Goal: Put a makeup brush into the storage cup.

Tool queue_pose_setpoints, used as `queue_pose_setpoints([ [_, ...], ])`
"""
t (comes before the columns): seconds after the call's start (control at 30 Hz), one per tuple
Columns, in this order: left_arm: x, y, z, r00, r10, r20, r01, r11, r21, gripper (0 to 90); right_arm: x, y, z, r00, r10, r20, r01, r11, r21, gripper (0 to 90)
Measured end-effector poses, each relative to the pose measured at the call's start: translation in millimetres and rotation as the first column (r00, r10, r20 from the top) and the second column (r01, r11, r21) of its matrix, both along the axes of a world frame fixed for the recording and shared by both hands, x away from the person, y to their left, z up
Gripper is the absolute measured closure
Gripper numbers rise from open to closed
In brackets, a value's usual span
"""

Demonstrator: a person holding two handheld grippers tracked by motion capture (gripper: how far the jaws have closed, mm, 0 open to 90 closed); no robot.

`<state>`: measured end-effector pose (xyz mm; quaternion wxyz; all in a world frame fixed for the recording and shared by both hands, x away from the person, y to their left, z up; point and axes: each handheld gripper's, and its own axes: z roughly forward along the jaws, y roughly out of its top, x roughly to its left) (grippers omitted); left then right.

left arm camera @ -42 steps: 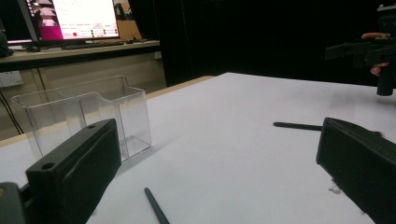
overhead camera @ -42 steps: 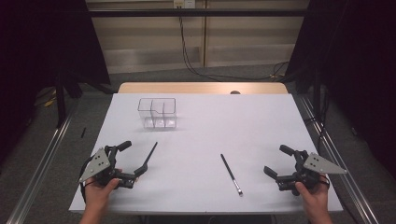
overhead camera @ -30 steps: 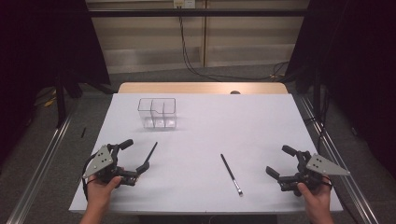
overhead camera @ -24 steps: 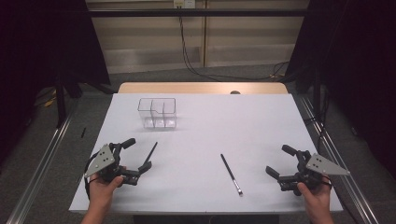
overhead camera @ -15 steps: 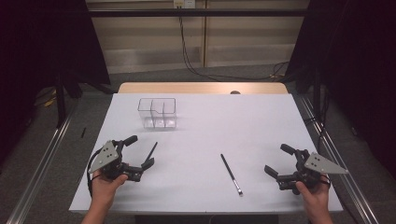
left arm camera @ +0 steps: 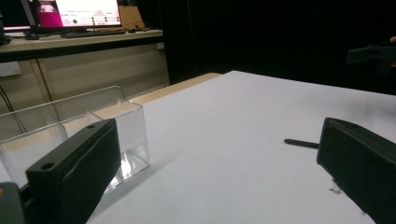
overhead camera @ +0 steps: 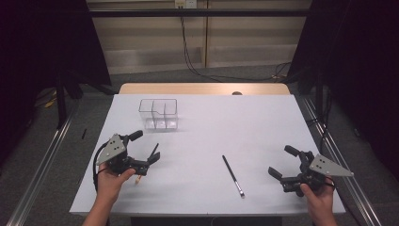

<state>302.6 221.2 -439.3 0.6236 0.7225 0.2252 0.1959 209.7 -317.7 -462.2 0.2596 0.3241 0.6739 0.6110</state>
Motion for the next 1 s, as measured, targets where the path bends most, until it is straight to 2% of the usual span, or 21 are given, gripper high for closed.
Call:
queue_pose_setpoints([
  [0.27, 9.9, -11.4, 0.8, 0.9999, -0.011, 0.005, 0.011, 0.9999, 0.001, 0.0, -1.3, -2.2, -0.6, 1.0000, 0.000, -0.004, 0.000, 1.0000, 0.002, 0.0],
  [0.53, 15.2, -16.5, 1.2, 0.9999, -0.011, -0.006, 0.011, 0.9999, 0.000, 0.0, -3.5, -0.4, -0.7, 1.0000, 0.008, -0.002, -0.008, 0.9998, -0.016, 0.0],
  [0.6, 15.9, -17.3, 1.9, 0.9998, -0.007, -0.016, 0.007, 0.9999, 0.013, 0.0, -4.0, -0.5, -0.8, 0.9999, 0.011, -0.003, -0.011, 0.9997, -0.023, 0.0],
  [0.67, 17.5, -17.6, 1.9, 0.9986, 0.003, -0.053, -0.001, 0.9998, 0.022, 0.0, -4.5, -1.1, -0.9, 0.9999, 0.011, -0.005, -0.011, 0.9996, -0.025, 0.0],
  [1.0, 23.2, -17.4, -0.6, 0.9926, 0.009, -0.121, 0.000, 0.9976, 0.070, 0.0, -4.6, 0.4, -0.7, 0.9999, 0.014, -0.006, -0.014, 0.9994, -0.031, 0.0],
])
